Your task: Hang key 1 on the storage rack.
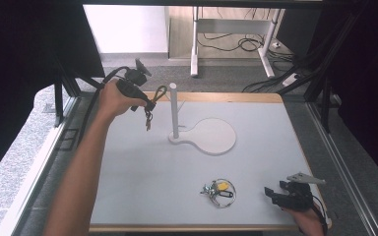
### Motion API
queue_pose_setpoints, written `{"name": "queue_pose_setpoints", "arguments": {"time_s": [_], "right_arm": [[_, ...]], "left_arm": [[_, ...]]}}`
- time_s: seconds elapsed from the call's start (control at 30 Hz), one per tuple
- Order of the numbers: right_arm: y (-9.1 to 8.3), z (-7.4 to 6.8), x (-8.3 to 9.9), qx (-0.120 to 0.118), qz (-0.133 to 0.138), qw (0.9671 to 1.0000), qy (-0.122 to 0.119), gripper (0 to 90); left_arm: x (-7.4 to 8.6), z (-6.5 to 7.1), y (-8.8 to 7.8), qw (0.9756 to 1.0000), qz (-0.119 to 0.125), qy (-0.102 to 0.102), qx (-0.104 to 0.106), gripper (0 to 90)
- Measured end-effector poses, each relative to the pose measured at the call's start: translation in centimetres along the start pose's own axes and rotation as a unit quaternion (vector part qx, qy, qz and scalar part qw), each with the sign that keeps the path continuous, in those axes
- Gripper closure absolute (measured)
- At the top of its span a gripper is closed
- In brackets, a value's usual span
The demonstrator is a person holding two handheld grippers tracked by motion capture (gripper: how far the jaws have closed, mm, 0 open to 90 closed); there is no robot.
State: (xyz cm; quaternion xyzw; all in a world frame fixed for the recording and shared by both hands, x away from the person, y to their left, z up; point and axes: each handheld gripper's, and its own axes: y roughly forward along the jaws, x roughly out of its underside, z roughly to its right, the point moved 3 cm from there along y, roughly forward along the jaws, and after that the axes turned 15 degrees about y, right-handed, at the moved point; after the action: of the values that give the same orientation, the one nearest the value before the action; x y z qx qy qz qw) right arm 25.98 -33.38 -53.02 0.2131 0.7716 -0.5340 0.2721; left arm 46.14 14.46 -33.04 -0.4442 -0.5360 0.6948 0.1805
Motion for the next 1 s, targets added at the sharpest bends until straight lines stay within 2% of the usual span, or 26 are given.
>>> {"name": "queue_pose_setpoints", "arguments": {"time_s": [0.27, 0.5, 0.73, 1.0], "right_arm": [[0.0, 0.0, 0.0, 0.001, -0.001, 1.0000, 0.000, 30.4], [0.0, 0.0, 0.0, 0.001, 0.000, 1.0000, -0.002, 30.5], [0.0, 0.0, 0.0, 0.002, 0.000, 1.0000, -0.002, 30.4], [0.0, 0.0, 0.0, 0.002, 0.000, 1.0000, -0.003, 30.4]], "left_arm": [[-0.3, 0.2, 0.7, 1.0000, -0.006, 0.003, 0.006, 66.1], [-0.1, 0.1, 1.3, 0.9994, -0.002, 0.014, 0.031, 66.2], [0.1, 0.2, 2.0, 0.9991, -0.010, 0.021, 0.034, 66.1], [0.5, 0.4, 2.9, 0.9994, -0.011, 0.018, 0.029, 63.2]]}}
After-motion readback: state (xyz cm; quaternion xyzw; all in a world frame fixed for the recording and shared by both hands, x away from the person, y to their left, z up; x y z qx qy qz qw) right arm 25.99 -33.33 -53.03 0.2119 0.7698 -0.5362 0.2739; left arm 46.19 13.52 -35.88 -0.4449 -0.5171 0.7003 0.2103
